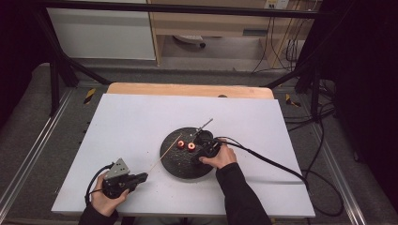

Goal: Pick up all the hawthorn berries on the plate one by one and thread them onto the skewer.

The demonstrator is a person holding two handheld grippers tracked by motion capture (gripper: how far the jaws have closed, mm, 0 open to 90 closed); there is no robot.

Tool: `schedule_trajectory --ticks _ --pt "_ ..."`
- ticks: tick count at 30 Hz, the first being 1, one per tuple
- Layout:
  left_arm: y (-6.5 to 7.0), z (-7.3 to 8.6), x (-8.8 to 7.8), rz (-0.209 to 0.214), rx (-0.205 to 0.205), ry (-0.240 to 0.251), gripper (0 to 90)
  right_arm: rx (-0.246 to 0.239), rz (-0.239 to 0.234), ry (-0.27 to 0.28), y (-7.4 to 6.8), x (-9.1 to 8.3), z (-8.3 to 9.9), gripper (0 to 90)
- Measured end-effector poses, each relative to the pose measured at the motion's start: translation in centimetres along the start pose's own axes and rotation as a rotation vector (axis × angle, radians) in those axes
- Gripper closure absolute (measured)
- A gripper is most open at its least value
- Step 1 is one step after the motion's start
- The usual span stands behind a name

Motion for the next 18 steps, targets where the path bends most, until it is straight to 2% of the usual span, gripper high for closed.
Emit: schedule_trajectory --ticks 10,14,18 --pt "-0.06 -0.01 -0.02 0.001 -0.002 -0.001 88.2 0.022 -0.013 -0.030 0.16 0.31 -0.03 60.5" --pt "-0.04 -0.01 -0.01 0.002 0.000 -0.002 88.2 0.036 -0.014 -0.034 0.17 0.27 -0.05 61.8" --pt "0.00 -0.02 -0.04 0.002 0.001 -0.001 88.2 0.051 -0.023 -0.008 0.10 -0.15 -0.09 62.1"
Point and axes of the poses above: each handheld gripper's, and its own axes: x roughly forward along the jaws, z roughly out of its underside, y roughly to its right, the point moved 1 cm from there along x, roughly forward along the jaws, and after that the axes turned 2 degrees about y, right-handed, at the moved point
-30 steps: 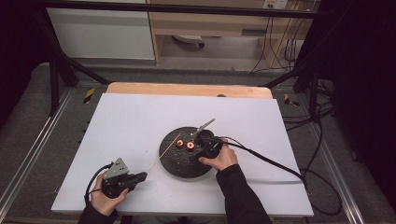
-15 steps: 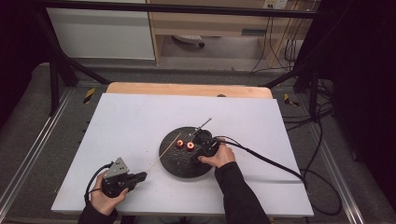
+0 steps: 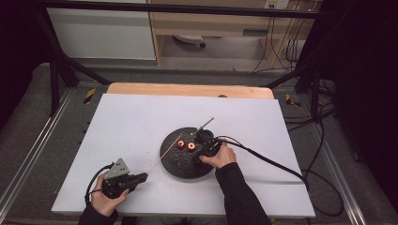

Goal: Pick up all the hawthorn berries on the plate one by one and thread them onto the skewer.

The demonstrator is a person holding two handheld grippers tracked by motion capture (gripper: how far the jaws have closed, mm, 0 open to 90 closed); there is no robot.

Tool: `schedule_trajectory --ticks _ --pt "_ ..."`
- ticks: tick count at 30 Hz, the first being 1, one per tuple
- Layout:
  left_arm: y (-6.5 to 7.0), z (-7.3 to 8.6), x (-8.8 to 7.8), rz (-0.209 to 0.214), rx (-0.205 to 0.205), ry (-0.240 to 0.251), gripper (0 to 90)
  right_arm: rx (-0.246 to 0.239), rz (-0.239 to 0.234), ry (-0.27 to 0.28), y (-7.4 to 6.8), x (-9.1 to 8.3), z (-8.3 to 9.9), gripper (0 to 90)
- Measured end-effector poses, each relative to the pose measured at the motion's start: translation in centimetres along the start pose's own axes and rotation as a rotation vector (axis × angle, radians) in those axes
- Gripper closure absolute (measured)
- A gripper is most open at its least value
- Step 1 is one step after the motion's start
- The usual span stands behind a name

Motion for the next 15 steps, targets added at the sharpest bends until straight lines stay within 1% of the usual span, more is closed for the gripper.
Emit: schedule_trajectory --ticks 1,2,3,5,8,9,10,11,12,13,15 --pt "0.0 0.0 0.0 -0.001 -0.001 0.001 88.2 0.013 -0.001 0.011 -0.1 -0.2 0.0 62.1" --pt "0.0 0.0 0.0 -0.001 -0.001 0.001 88.2 0.013 -0.001 0.011 -0.1 -0.2 0.0 62.1" --pt "0.0 0.0 0.0 -0.001 -0.001 0.003 88.2 0.023 -0.002 0.037 -0.1 -0.8 -0.1 62.1" --pt "0.0 0.0 -0.1 -0.002 -0.001 0.005 88.2 0.036 0.002 0.062 -0.1 -1.4 -0.1 62.1" --pt "0.0 0.1 -0.2 -0.004 0.003 0.004 88.2 0.063 0.005 0.113 -0.1 -2.2 -0.1 62.2" --pt "0.0 0.1 -0.2 -0.004 0.001 0.005 88.2 0.063 0.005 0.113 -0.1 -2.2 -0.1 62.2" --pt "0.0 0.1 -0.2 -0.004 0.002 0.006 88.2 0.078 0.001 0.146 -0.2 -2.7 0.0 62.3" --pt "0.0 0.1 -0.3 -0.006 0.002 0.006 88.2 0.078 0.001 0.146 -0.2 -2.7 0.0 62.3" --pt "-0.1 0.1 -0.3 -0.006 0.002 0.008 88.2 0.089 -0.002 0.164 -0.2 -2.8 0.0 62.3" --pt "-0.1 0.1 -0.4 -0.007 0.001 0.011 88.2 0.099 -0.006 0.200 -0.2 -3.1 0.2 62.3" --pt "-0.1 0.1 -0.4 -0.008 0.000 0.014 88.2 0.114 -0.008 0.233 -0.1 -3.3 0.3 62.4"
Point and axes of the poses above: each handheld gripper's, and its own axes: x roughly forward along the jaws, z roughly out of its underside, y roughly to its right, the point moved 1 cm from there along x, roughly forward along the jaws, and after that the axes turned 2 degrees about y, right-handed, at the moved point
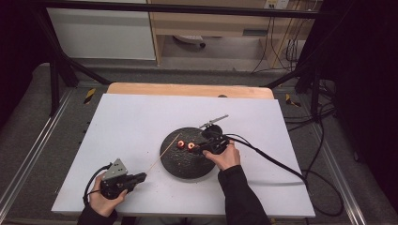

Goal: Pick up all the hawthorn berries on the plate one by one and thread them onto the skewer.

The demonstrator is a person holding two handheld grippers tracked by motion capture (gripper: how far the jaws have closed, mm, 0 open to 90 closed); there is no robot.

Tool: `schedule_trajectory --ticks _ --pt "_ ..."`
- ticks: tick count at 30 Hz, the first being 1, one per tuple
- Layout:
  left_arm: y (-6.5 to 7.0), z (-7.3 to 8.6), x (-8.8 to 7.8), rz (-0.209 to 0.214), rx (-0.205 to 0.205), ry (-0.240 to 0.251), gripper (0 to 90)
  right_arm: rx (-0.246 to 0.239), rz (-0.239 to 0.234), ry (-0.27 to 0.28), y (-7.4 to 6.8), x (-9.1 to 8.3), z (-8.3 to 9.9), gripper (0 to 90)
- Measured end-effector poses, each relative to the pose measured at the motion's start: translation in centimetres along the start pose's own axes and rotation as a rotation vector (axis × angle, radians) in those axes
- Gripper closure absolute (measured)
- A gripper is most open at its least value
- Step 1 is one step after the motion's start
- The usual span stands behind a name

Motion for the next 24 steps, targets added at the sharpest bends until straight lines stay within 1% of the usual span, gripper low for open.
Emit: schedule_trajectory --ticks 4,6,7,8,11,13,14,15,16,17,18,19,20,21,22,23,24 --pt "0.0 0.0 0.0 -0.002 -0.003 0.002 88.2 0.032 -0.015 0.070 0.2 -0.2 0.4 62.5" --pt "-0.1 0.0 -0.1 -0.002 -0.002 0.000 88.2 0.041 -0.016 0.079 0.3 -0.3 0.5 62.5" --pt "-0.1 0.0 -0.1 -0.002 -0.002 0.001 88.2 0.047 -0.018 0.095 0.3 -0.3 0.7 62.5" --pt "-0.1 0.0 -0.1 -0.003 -0.002 0.001 88.2 0.065 -0.025 0.123 0.4 -0.3 1.0 62.5" --pt "-0.2 0.1 -0.1 -0.005 -0.006 0.005 88.2 0.088 -0.042 0.165 0.5 -0.4 1.4 62.6" --pt "-0.2 0.1 -0.1 -0.006 -0.008 0.006 88.2 0.099 -0.054 0.193 0.5 -0.5 1.6 62.5" --pt "-0.2 0.1 -0.1 -0.007 -0.008 0.006 88.2 0.099 -0.054 0.193 0.5 -0.5 1.6 62.5" --pt "-0.2 0.1 -0.1 -0.007 -0.008 0.006 88.2 0.111 -0.059 0.229 0.4 -0.5 1.7 62.6" --pt "-0.2 0.1 -0.1 -0.007 -0.007 0.006 88.2 0.111 -0.059 0.229 0.4 -0.5 1.7 62.6" --pt "-0.2 0.1 -0.1 -0.008 -0.007 0.006 88.2 0.120 -0.067 0.246 0.4 -0.5 1.8 62.6" --pt "-0.2 0.1 -0.1 -0.009 -0.007 0.006 88.1 0.143 -0.080 0.281 0.3 -0.5 2.0 62.6" --pt "-0.2 0.1 -0.1 -0.009 -0.007 0.005 88.1 0.143 -0.080 0.281 0.3 -0.5 2.0 62.6" --pt "-0.2 0.1 -0.1 -0.010 -0.007 0.006 88.2 0.168 -0.089 0.313 0.3 -0.4 2.1 62.6" --pt "-0.2 0.1 -0.1 -0.011 -0.007 0.007 88.2 0.180 -0.097 0.330 0.2 -0.4 2.2 62.6" --pt "-0.2 0.1 -0.1 -0.013 -0.009 0.008 88.2 0.180 -0.097 0.330 0.2 -0.4 2.2 62.6" --pt "-0.2 0.1 -0.2 -0.014 -0.010 0.008 88.2 0.205 -0.109 0.368 0.2 -0.3 2.4 62.6" --pt "-0.2 0.1 -0.2 -0.015 -0.011 0.009 88.2 0.212 -0.109 0.385 0.2 -0.3 2.4 62.6"
Point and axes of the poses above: each handheld gripper's, and its own axes: x roughly forward along the jaws, z roughly out of its underside, y roughly to its right, the point moved 1 cm from there along x, roughly forward along the jaws, and after that the axes turned 2 degrees about y, right-handed, at the moved point
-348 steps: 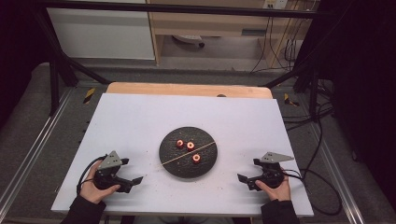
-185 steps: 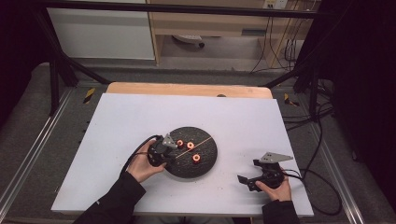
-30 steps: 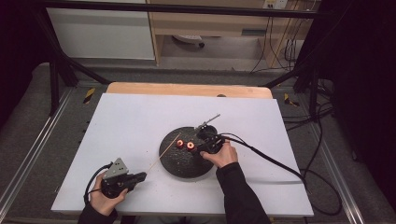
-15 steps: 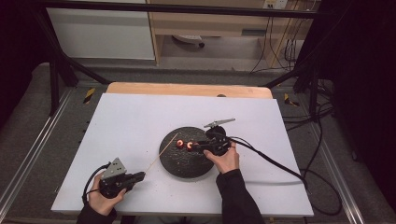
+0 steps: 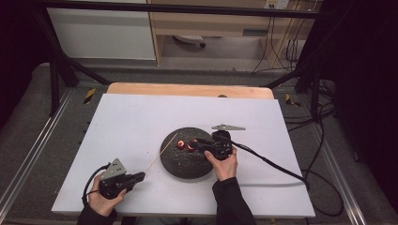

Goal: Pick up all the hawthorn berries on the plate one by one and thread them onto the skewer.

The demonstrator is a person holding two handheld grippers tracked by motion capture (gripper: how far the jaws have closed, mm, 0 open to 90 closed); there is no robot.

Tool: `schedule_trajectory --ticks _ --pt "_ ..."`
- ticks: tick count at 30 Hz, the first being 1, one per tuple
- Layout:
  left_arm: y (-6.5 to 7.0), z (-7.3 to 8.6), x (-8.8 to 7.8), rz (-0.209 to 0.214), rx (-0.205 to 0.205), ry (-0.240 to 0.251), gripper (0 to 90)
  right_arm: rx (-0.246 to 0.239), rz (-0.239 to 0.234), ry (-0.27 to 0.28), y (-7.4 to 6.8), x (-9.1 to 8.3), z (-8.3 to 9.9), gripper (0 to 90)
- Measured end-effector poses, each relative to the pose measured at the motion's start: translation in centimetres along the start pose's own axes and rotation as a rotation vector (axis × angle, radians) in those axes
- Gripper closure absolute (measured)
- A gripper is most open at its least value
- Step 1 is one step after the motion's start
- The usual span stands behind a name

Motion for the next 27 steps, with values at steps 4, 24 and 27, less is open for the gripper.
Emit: schedule_trajectory --ticks 4,24,27 --pt "-0.03 0.02 0.01 -0.007 -0.005 0.002 88.2 0.030 -0.010 0.051 0.02 0.11 0.19 62.7" --pt "0.22 0.04 0.37 -0.016 -0.024 0.015 88.2 0.165 -0.061 0.315 -0.26 0.86 0.14 62.9" --pt "0.28 0.01 0.42 -0.012 -0.033 0.022 88.2 0.175 -0.068 0.335 -0.27 1.01 0.16 62.9"
Point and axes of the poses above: each handheld gripper's, and its own axes: x roughly forward along the jaws, z roughly out of its underside, y roughly to its right, the point moved 1 cm from there along x, roughly forward along the jaws, and after that the axes turned 2 degrees about y, right-handed, at the moved point
